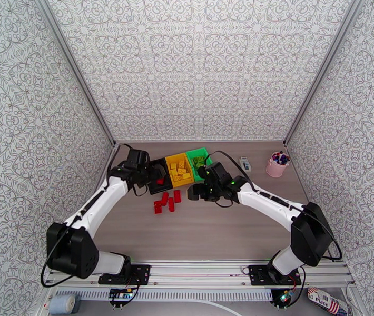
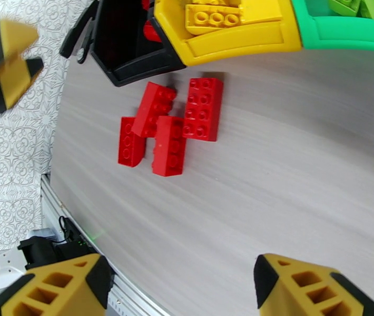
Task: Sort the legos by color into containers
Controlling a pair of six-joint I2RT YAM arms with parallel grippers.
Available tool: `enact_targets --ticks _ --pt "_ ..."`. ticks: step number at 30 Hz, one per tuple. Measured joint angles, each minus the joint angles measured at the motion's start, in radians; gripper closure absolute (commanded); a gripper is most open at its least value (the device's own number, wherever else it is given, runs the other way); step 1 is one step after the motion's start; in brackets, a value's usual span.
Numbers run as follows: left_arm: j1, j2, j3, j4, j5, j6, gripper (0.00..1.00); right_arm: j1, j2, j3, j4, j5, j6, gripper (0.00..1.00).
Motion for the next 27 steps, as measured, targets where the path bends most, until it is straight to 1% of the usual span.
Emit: enact_targets --ticks 5,14,20,27 --pt "-0.060 -0.045 -0.100 -0.024 -0.047 -0.009 0.17 0.000 -0.003 -0.029 0.000 0.009 -0.006 0.24" --pt "-0.122 -0.077 -0.262 -0.019 -0.075 -0.079 0.16 0.000 -0.019 -0.104 0.027 0.019 -0.002 0.23" --pt "-0.141 -0.085 -0.344 0.002 -0.075 -0.122 0.16 0.000 -0.021 -0.168 0.060 0.019 0.014 0.21" --pt "-0.147 -0.088 -0.386 0.027 -0.075 -0.148 0.15 0.003 -0.034 -0.213 0.084 0.019 0.032 0.20"
